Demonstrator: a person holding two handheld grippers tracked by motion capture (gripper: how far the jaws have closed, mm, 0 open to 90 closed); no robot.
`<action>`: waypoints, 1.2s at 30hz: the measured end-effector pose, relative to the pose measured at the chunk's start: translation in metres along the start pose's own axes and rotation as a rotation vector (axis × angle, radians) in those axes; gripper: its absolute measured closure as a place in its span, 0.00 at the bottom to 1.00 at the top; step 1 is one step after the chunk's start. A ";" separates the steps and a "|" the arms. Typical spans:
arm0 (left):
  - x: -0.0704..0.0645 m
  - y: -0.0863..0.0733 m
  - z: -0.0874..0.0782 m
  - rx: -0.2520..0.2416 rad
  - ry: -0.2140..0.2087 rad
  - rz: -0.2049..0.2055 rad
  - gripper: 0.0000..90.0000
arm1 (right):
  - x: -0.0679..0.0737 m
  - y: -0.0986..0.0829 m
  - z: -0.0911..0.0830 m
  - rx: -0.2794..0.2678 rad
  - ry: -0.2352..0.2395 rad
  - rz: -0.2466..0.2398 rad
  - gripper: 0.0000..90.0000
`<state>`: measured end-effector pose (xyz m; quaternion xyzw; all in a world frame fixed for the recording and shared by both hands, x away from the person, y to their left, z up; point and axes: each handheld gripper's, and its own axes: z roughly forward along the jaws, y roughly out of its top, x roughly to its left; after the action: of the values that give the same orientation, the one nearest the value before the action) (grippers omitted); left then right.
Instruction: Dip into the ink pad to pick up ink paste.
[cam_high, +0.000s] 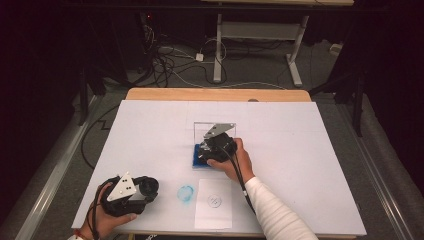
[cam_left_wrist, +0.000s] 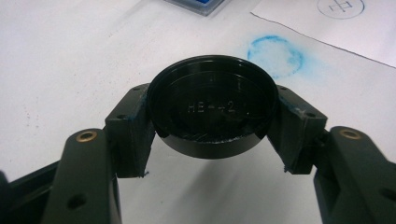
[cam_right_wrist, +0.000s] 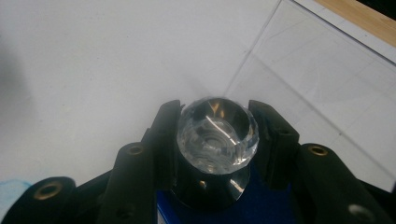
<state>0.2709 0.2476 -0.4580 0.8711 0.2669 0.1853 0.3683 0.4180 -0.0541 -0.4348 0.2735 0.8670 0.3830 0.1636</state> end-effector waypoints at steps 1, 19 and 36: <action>0.000 0.000 0.000 0.001 0.000 0.000 0.40 | 0.000 -0.001 0.000 -0.005 0.000 0.002 0.63; -0.001 0.000 -0.001 -0.001 0.000 0.003 0.40 | 0.002 -0.005 0.000 -0.029 -0.011 0.017 0.63; -0.001 0.000 -0.001 -0.004 -0.001 0.004 0.40 | 0.001 -0.007 -0.001 -0.037 -0.006 0.037 0.63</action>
<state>0.2693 0.2475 -0.4571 0.8710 0.2646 0.1861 0.3697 0.4140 -0.0576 -0.4398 0.2875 0.8541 0.4010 0.1644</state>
